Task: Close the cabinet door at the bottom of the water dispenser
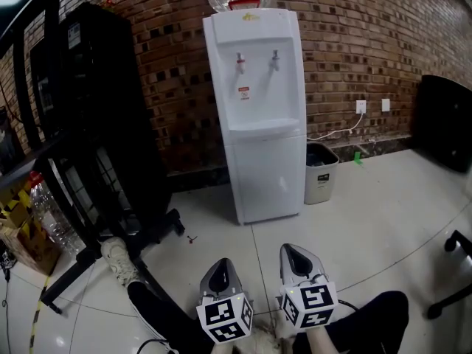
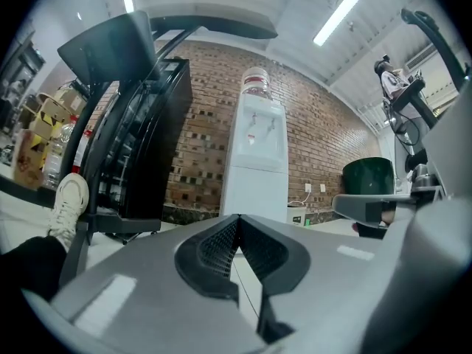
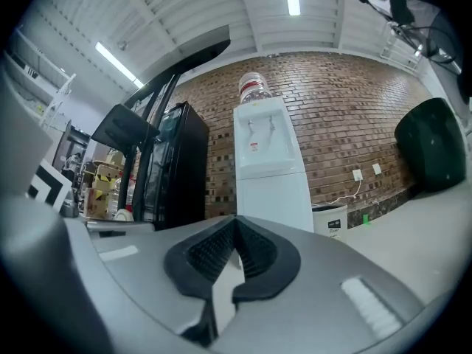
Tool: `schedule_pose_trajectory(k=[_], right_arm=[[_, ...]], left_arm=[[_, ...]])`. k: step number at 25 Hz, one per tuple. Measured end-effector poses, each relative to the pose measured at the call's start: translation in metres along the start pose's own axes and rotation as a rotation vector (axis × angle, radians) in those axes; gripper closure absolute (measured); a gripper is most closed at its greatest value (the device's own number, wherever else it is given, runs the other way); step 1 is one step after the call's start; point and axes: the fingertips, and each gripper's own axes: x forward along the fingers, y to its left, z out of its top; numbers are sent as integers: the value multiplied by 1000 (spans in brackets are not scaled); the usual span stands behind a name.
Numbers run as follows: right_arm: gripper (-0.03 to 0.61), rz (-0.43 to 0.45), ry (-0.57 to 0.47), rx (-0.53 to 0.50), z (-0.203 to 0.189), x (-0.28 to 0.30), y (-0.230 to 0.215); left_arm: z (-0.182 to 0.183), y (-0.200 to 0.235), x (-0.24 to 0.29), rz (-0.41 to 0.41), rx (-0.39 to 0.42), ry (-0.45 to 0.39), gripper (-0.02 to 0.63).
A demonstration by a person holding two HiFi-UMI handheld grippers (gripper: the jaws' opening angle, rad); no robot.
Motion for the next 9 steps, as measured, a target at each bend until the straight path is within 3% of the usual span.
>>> schedule_pose_trajectory(k=[9], right_arm=[[578, -5, 13, -2, -6, -1, 2]], left_arm=[[1, 0, 1, -11, -31, -2, 598]])
